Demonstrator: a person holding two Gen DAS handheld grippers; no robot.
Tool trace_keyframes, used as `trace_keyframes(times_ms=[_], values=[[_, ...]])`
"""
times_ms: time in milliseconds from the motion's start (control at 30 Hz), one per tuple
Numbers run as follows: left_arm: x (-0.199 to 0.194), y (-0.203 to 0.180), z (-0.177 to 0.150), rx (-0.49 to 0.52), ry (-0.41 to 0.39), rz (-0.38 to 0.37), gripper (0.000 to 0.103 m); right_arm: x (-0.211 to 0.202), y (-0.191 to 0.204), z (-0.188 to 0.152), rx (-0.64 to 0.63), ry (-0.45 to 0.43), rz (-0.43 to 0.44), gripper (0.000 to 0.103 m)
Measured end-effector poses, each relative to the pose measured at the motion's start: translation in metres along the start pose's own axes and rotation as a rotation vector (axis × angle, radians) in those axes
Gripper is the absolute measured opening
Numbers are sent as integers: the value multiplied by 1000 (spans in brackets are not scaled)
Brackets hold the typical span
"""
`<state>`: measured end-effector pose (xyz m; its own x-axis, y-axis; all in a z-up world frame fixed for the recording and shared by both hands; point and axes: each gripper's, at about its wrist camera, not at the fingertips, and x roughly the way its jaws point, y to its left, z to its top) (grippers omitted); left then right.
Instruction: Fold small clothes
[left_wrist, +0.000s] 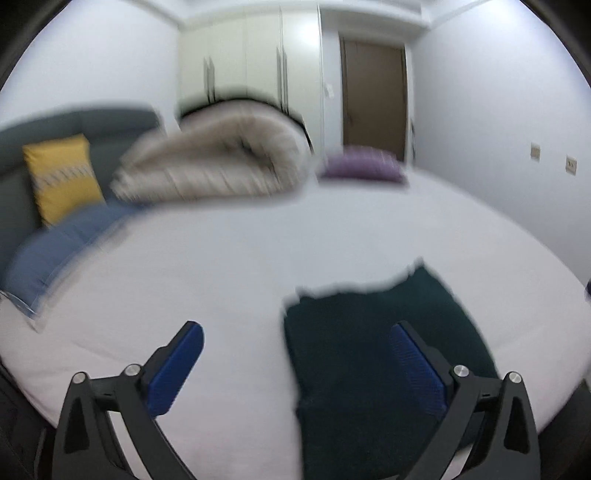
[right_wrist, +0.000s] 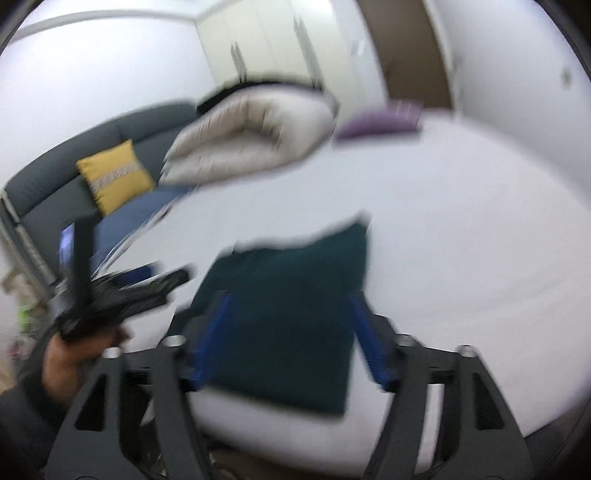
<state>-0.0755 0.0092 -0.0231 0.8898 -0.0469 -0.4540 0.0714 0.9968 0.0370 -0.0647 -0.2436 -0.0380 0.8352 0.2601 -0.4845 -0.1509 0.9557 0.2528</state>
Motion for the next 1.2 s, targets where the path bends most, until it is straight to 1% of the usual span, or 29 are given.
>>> trace_keyframes(times_ms=[33,67,100,167,267,333,367,400,433,467,500,533,567,667,733,800,900,933,1000,1067,1100,1133,1167,1200], values=[[-15,0,3,7,-46,17,103,-12,4,5,-12,-60,-25,90],[-30,0,7,12,-85,44,103,-28,9,11,-23,-144,-53,100],[-44,1,10,11,-120,80,103,-41,13,17,-30,-208,-68,103],[-63,2,21,11,-179,121,103,-64,21,27,-53,-319,-91,103],[-97,5,35,19,-301,159,103,-87,33,43,-105,-372,-124,103],[-115,9,45,20,-350,155,103,-100,37,53,-130,-390,-123,103],[-118,9,51,44,-331,169,103,-106,39,59,-140,-388,-134,103],[-119,6,57,92,-291,178,103,-109,38,63,-142,-388,-140,103],[-116,2,66,154,-227,171,103,-113,39,67,-146,-393,-141,103],[-114,0,71,169,-204,158,103,-118,40,70,-151,-398,-135,103],[-113,1,74,164,-198,146,103,-124,40,73,-150,-402,-124,103],[-115,3,77,140,-200,131,103,-131,44,76,-144,-401,-115,103],[-115,4,79,116,-185,113,103,-136,44,80,-133,-396,-100,103],[-103,0,76,85,-112,99,103,-142,52,90,-118,-355,-86,103],[-88,1,69,45,-33,66,103,-143,54,93,-116,-319,-90,103],[-73,5,61,-10,68,31,103,-143,55,93,-120,-293,-91,103],[-54,7,43,-47,174,29,103,-144,52,89,-115,-277,-115,103],[-47,8,38,-54,197,32,103,-142,50,88,-110,-256,-123,103],[-35,8,27,-57,241,35,103,-124,40,84,-89,-179,-151,103],[-26,5,15,-59,276,41,103,-100,33,78,-70,-78,-213,103],[-21,5,10,-61,298,40,103,-84,28,72,-56,-4,-268,103],[-16,4,4,-63,314,39,103,-71,24,67,-40,49,-303,103],[-12,4,-2,-62,325,43,103,-59,18,61,-17,98,-326,103],[-6,5,-7,-59,339,49,103,-48,12,53,13,142,-327,103]])
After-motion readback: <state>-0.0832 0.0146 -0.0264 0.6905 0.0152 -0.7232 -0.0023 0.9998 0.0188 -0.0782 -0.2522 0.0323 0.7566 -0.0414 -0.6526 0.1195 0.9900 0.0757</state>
